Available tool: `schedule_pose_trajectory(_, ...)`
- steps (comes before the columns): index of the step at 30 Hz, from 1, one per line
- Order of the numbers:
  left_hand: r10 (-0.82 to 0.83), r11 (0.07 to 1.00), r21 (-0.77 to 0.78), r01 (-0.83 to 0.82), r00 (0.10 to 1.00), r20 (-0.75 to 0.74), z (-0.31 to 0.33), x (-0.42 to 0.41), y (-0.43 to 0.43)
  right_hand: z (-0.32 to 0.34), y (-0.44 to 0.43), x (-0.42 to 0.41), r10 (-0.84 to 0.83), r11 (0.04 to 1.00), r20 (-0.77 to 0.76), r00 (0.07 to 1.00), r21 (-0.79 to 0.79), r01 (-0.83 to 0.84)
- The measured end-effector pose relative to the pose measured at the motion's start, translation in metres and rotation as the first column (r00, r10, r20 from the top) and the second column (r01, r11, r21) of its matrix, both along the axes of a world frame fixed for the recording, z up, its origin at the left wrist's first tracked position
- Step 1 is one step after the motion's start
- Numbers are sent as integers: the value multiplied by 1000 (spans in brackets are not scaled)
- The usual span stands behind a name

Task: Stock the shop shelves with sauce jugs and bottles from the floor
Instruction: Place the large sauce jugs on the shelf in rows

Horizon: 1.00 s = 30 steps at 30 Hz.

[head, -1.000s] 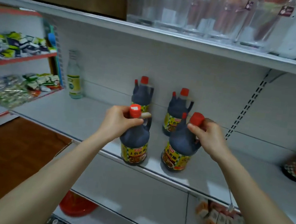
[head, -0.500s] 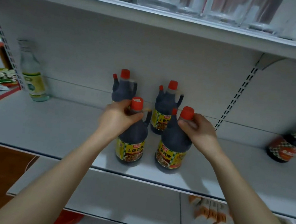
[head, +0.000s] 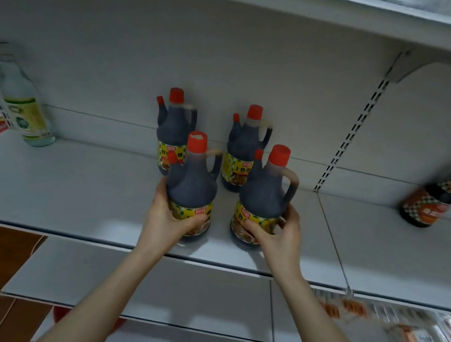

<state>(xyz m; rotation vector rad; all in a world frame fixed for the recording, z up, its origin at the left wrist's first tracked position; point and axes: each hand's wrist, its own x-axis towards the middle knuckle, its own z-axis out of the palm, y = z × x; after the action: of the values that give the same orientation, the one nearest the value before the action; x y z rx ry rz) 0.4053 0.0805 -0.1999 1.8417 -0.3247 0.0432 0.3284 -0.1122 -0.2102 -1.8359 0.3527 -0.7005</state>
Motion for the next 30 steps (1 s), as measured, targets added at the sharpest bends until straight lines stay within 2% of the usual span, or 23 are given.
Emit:
schedule_pose_trajectory(9, 27, 999, -21, -28, 998, -51, -4, -1, -29, -7, -82, 25, 75, 997, -95, 993, 28, -73)
schedule_pose_trajectory(18, 60, 998, -7, -61, 995, -81, -5, 2, -75, -6, -158, 91, 279, 954, -100, 955, -88, -288)
schedule_pose_trajectory(26, 108, 994, 13, -107, 989, -100, -3, 0, -80, -7, -176, 119, 465, 883, -165, 870, 17, -469)
schedule_pose_trajectory(30, 117, 993, 35, -114, 990, -80, -6, 1, -79, -16, -171, 119, 457, 889, -186, 870, 112, -444)
